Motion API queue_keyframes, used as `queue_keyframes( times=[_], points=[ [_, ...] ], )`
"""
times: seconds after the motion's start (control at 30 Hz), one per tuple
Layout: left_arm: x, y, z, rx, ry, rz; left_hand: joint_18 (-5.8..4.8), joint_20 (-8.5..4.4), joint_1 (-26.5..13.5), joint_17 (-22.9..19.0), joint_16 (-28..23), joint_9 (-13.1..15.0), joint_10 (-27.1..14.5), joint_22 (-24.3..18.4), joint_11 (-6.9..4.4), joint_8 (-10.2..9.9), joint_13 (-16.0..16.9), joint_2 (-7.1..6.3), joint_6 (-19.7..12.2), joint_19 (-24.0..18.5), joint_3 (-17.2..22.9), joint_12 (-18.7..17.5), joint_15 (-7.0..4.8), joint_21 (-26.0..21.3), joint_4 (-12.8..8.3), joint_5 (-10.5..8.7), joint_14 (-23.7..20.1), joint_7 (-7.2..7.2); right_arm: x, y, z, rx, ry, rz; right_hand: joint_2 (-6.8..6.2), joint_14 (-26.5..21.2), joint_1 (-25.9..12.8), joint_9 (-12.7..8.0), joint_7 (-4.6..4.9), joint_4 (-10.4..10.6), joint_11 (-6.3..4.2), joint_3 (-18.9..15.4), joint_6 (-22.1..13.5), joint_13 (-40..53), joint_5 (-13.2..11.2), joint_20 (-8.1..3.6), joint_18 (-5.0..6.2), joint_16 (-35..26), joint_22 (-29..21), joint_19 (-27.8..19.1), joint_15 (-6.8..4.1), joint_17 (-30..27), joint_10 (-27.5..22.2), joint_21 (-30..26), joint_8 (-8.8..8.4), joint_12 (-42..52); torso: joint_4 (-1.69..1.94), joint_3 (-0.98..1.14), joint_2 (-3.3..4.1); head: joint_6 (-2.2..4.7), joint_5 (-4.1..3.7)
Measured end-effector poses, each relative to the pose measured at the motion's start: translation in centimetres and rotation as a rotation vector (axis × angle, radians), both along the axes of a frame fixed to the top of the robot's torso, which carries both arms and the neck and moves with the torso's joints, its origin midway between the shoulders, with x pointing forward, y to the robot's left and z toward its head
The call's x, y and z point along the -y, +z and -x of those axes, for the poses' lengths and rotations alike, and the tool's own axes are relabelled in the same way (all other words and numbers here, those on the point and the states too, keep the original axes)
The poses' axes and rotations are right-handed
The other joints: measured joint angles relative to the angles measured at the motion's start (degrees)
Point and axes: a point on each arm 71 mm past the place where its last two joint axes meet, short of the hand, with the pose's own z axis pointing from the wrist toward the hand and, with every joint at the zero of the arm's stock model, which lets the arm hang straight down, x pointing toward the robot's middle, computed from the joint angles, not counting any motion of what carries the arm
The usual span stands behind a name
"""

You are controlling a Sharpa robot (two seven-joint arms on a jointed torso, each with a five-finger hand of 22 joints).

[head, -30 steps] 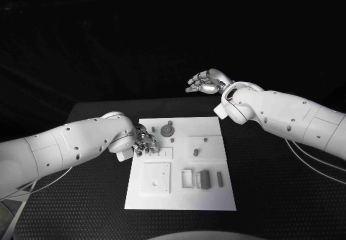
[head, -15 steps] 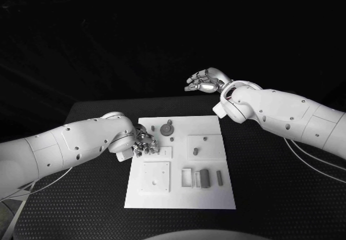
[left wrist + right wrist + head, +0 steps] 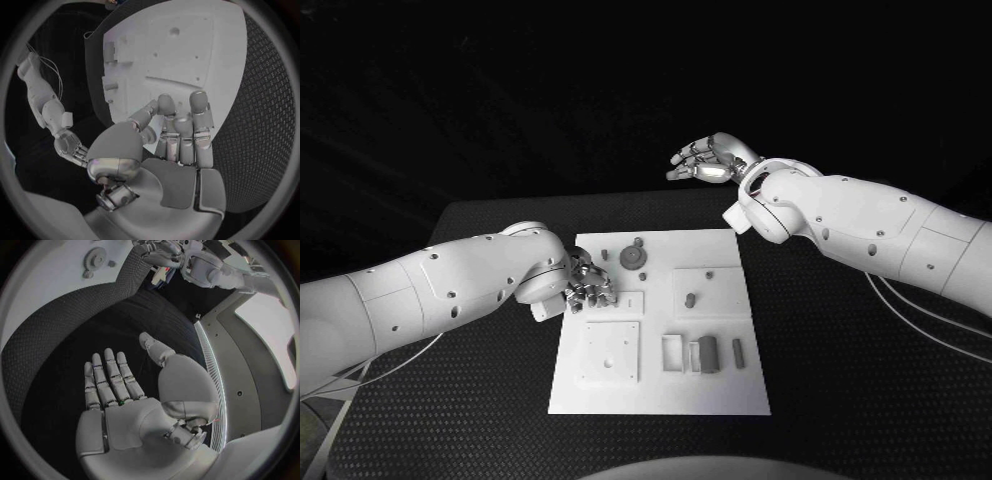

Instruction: Assemble the parts on the task board

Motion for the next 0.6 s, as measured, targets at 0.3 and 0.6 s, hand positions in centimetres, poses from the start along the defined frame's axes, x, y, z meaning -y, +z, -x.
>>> queue_keyframes(
  times=[0.3,0.6],
  points=[
    [0.16,-0.02,0.07,-0.006,-0.008,-0.001,0.0,-0.01,-0.26,-0.81,0.73,0.0,-0.01,0.0,-0.01,-0.02,-0.01,0.19,0.0,0.01,0.06,0.0,0.0,0.0,0.05,1.63,0.0,0.0,-0.14,-0.02,-0.02,-0.002,0.003,0.0,0.0,0.0,0.0,0.0,0.0,0.0,0.0,0.0,0.0,-0.17,0.0,0.0,0.0,-0.22,0.06,0.0,0.0,0.0,0.0,0.0,0.0,0.0,0.01,-0.01,-0.01,-0.11,-0.04],
    [0.21,-0.02,0.06,-0.005,-0.009,-0.002,0.0,-0.01,-1.15,-1.16,0.97,2.9,-0.01,0.04,-0.01,-0.14,-0.01,-0.04,0.0,0.02,0.07,0.0,-0.16,0.0,0.06,2.09,-0.16,0.0,-0.27,-0.04,-0.03,-0.004,0.007,-0.001,0.0,0.0,0.0,-0.05,0.0,0.0,0.0,0.0,0.0,-0.36,0.0,0.0,0.01,-0.22,0.19,0.0,0.0,-0.05,0.0,0.0,0.28,-0.2,0.01,-0.01,0.01,-0.13,-0.08]
  ],
)
